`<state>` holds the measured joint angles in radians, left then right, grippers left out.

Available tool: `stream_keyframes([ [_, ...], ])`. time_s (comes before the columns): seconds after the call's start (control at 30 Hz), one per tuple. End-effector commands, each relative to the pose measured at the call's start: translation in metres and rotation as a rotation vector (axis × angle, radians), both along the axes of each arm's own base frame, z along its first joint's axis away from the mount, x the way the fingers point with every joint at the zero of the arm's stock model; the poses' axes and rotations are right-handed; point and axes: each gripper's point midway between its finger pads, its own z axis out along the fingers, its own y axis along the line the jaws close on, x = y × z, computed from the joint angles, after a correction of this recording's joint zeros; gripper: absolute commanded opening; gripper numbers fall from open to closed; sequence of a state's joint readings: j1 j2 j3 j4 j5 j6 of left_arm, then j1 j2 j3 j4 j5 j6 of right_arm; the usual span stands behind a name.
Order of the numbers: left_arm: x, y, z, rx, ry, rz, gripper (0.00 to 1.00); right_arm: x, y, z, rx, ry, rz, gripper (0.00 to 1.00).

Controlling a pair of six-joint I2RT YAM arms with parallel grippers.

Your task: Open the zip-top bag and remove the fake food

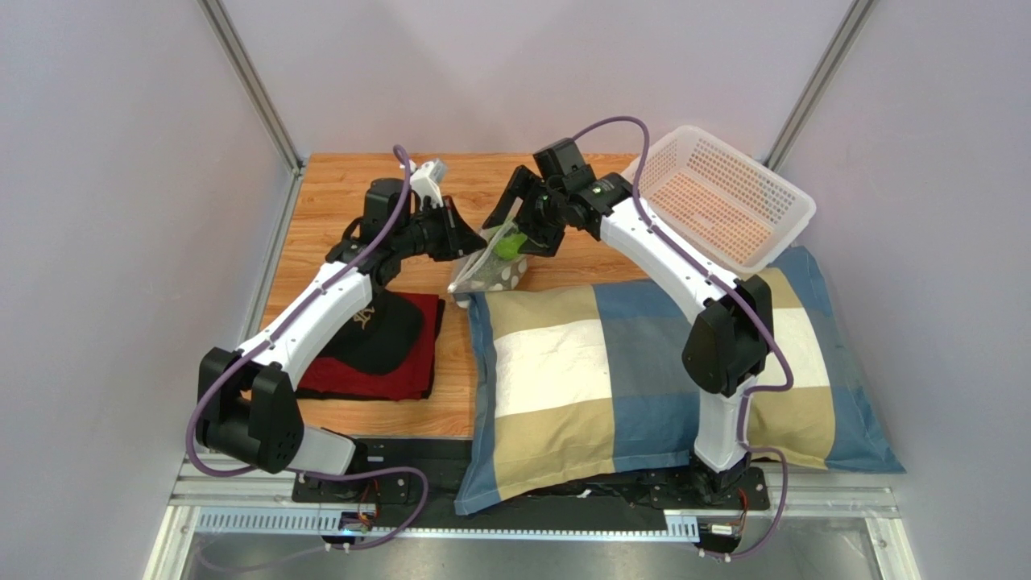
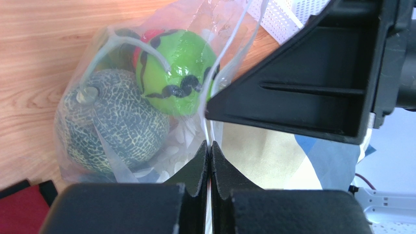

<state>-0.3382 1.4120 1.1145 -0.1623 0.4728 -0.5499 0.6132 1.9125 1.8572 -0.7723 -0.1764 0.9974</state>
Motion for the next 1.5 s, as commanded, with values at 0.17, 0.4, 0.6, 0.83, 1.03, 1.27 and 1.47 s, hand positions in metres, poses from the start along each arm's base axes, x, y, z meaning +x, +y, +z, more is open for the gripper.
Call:
stream_keyframes([
  [0.17, -0.007, 0.003, 0.031, -0.053, -0.060, 0.038, 0.00, 0.007, 0.005, -0.004, 0.001, 0.018, -0.082, 0.62],
  [0.4, -0.006, 0.005, 0.031, -0.050, -0.044, 0.063, 0.00, 0.004, -0.001, -0.025, -0.045, 0.041, -0.078, 0.52],
  [0.6, 0.011, 0.031, 0.033, 0.020, -0.043, 0.240, 0.00, 0.003, -0.016, -0.024, -0.207, -0.008, 0.035, 0.00],
  [0.83, 0.018, 0.016, 0.052, -0.013, -0.098, 0.162, 0.00, -0.037, -0.073, -0.035, -0.466, -0.004, 0.302, 0.13],
  [1.03, 0.011, 0.009, 0.055, -0.075, -0.102, 0.132, 0.00, -0.030, -0.068, 0.030, -0.445, -0.181, 0.392, 0.63],
  [1.27, 0.008, 0.004, 0.057, -0.095, -0.089, 0.115, 0.00, -0.022, -0.031, 0.041, -0.354, -0.362, 0.468, 0.17],
  [1.47, 0.006, -0.002, 0.064, -0.109, -0.092, 0.090, 0.00, 0.001, -0.007, 0.026, -0.373, -0.446, 0.525, 0.48],
])
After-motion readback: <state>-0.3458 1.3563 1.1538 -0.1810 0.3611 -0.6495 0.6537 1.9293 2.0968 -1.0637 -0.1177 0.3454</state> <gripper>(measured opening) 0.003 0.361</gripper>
